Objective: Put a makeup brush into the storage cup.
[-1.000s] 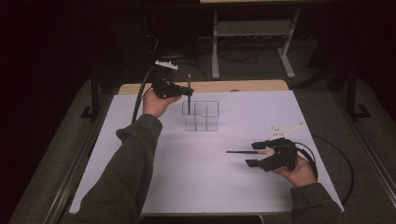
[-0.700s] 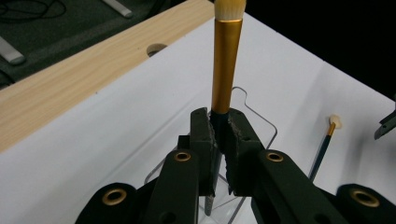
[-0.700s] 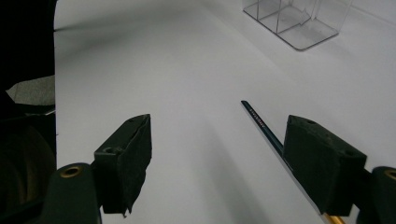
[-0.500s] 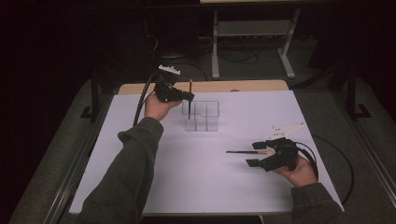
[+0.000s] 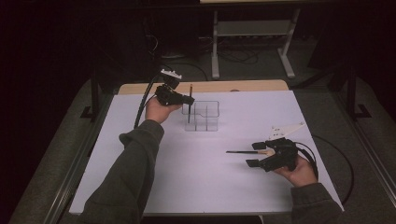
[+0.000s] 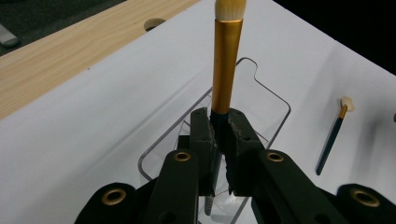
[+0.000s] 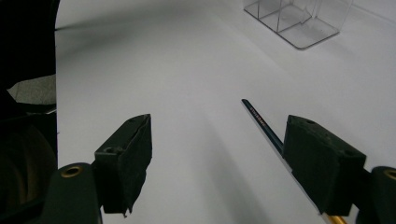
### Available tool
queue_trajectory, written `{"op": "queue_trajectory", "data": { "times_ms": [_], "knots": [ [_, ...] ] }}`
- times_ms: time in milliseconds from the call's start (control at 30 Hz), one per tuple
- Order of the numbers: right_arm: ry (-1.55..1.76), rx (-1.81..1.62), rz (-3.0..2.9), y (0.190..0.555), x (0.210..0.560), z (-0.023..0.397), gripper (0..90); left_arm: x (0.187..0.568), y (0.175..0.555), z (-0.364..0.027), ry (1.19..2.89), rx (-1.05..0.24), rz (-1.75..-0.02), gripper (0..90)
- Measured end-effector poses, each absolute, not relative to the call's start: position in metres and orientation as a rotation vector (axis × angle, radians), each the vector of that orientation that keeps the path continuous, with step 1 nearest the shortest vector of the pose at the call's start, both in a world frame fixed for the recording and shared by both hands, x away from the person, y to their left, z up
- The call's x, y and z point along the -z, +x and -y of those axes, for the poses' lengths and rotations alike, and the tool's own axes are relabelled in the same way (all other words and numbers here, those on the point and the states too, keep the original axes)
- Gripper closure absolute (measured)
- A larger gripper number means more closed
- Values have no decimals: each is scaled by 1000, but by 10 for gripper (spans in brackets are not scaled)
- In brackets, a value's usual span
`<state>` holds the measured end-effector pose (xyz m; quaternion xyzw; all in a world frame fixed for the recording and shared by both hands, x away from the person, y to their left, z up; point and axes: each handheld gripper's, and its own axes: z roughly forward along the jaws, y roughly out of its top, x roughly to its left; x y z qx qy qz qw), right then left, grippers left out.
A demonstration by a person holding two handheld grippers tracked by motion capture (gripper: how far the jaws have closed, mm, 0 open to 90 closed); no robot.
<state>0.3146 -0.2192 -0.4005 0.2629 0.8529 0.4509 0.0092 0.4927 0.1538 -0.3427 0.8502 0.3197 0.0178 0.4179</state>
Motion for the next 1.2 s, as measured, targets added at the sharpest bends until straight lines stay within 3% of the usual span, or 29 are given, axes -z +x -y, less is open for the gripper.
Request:
{"op": "queue_trajectory", "data": {
  "times_ms": [333,400,600,1200],
  "knots": [
    [819,-1405,-2668,314,400,218,233,345,491,-151,2163,-52,-795,818],
    [821,-1406,-2668,314,401,218,233,345,491,-151,2161,-59,-807,754],
    [820,-1406,-2667,314,401,218,234,342,490,-155,2148,-70,-815,722],
    [836,-1414,-2644,314,400,223,231,329,477,-170,2150,-100,-795,712]
  ]
}}
